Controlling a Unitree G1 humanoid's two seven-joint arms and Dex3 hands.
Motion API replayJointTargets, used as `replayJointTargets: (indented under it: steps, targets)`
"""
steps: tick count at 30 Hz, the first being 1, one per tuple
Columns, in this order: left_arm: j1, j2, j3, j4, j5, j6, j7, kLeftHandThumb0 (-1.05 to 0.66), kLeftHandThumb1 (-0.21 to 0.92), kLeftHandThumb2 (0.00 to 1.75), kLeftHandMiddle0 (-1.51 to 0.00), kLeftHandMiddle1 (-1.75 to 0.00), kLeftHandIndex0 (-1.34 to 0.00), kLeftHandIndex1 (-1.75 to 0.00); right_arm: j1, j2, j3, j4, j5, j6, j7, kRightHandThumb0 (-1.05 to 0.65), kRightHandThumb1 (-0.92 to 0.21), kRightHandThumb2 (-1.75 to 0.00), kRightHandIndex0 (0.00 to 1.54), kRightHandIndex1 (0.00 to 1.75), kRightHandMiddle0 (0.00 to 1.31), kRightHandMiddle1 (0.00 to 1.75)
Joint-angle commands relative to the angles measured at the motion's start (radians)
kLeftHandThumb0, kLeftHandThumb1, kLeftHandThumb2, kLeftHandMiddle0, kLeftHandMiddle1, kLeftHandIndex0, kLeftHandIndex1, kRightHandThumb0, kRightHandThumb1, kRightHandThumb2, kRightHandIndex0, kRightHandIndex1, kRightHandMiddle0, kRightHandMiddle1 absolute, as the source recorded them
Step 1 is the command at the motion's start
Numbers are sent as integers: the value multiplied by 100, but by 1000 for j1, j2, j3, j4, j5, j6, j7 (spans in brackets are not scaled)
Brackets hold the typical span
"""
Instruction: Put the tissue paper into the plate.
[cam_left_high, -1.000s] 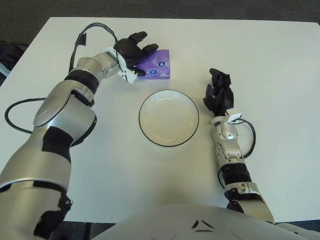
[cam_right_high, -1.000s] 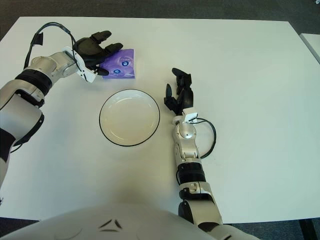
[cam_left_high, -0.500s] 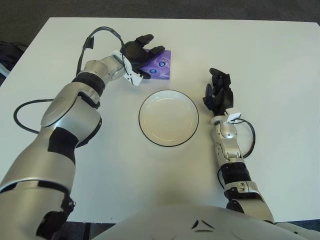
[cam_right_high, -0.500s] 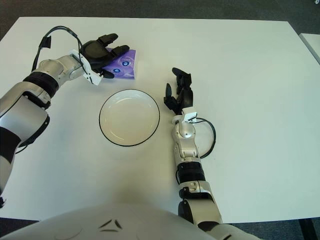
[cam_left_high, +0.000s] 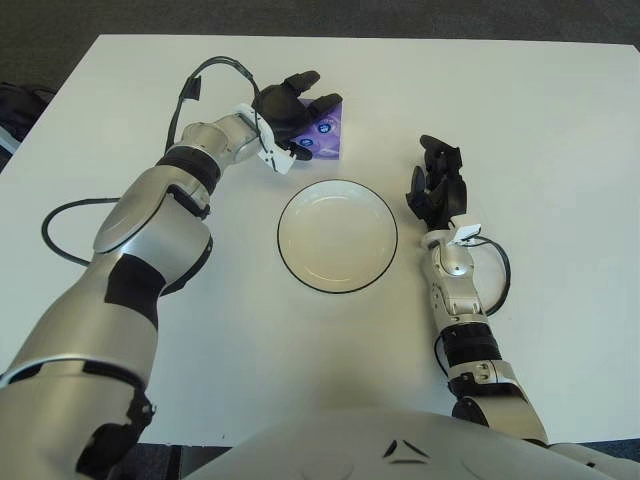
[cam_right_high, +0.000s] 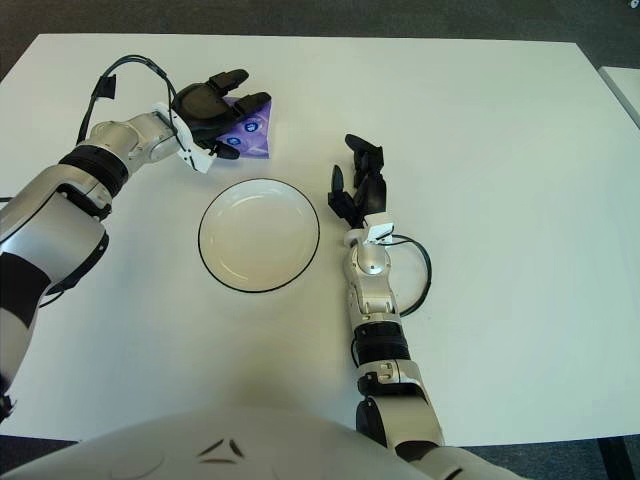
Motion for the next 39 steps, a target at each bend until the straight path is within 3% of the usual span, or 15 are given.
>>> replayJointTargets:
  steps: [1, 25, 39]
  targets:
    - [16, -12, 2, 6, -8, 0, 13, -99, 92, 83, -8, -1, 0, -20, 82, 3, -15, 68, 4, 86, -18, -57, -86, -63, 29, 25, 0, 91]
    - [24, -59, -9, 47, -4, 57, -43, -101, 92, 85, -8, -1, 0, -18, 105, -4, -17, 34, 6, 94, -19, -56, -86, -62, 30, 25, 0, 95]
    - [50, -65, -36, 84, 11, 140, -57, -101, 92, 83, -7, 0, 0, -21, 123, -7, -19, 17, 13, 91, -10, -55, -86, -63, 31, 26, 0, 97]
